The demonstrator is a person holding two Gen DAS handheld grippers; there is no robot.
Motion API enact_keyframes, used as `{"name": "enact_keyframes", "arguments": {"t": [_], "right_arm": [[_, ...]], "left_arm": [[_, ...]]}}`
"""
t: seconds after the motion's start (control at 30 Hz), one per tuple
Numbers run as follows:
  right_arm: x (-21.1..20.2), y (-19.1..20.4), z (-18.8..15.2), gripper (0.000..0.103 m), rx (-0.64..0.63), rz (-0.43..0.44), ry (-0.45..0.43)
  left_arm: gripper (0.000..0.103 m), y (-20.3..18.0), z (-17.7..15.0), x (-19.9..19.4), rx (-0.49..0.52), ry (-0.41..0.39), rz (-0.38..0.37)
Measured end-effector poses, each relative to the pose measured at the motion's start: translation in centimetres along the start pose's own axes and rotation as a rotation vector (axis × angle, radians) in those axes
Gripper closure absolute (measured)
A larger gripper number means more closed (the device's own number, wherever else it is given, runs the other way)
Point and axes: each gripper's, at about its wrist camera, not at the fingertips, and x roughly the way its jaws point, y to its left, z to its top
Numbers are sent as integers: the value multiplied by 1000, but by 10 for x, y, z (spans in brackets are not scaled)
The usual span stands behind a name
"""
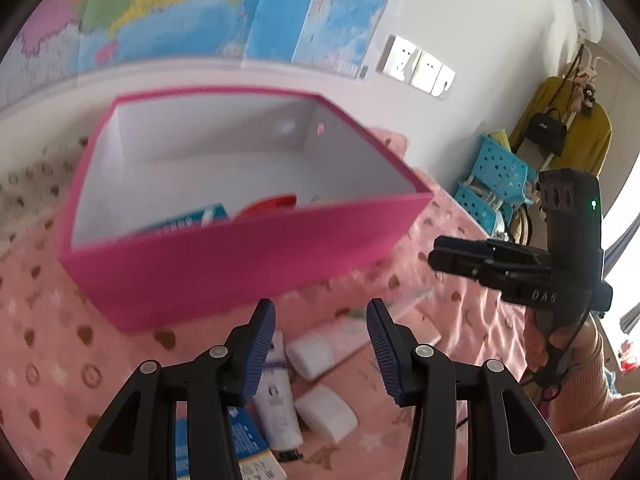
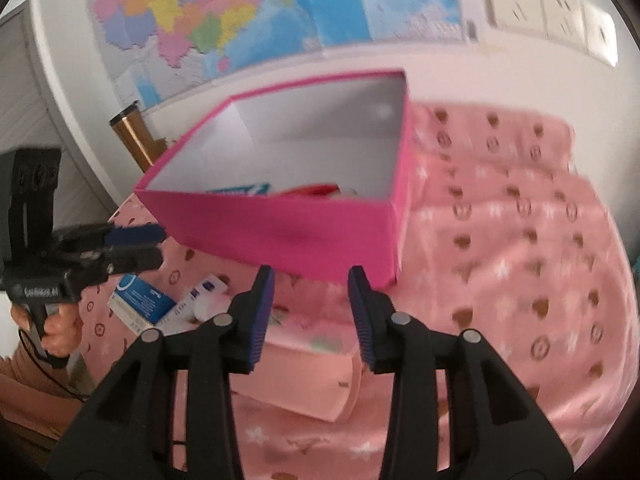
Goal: Organize rigid objects
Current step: 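Move the right gripper to the pink lotion tube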
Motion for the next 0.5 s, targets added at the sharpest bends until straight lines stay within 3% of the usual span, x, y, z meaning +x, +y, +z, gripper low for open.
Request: {"name": "enact_keyframes", "arguments": {"t": [0.4,0.5], "right_arm": [[19,-27,-21,53,137,63,82],[23,-30,-26,57,145,66,95]], "left_arm": [[55,-1,-24,27,-40,110,-18],[55,-2,-26,33,-45,127,-31]]}}
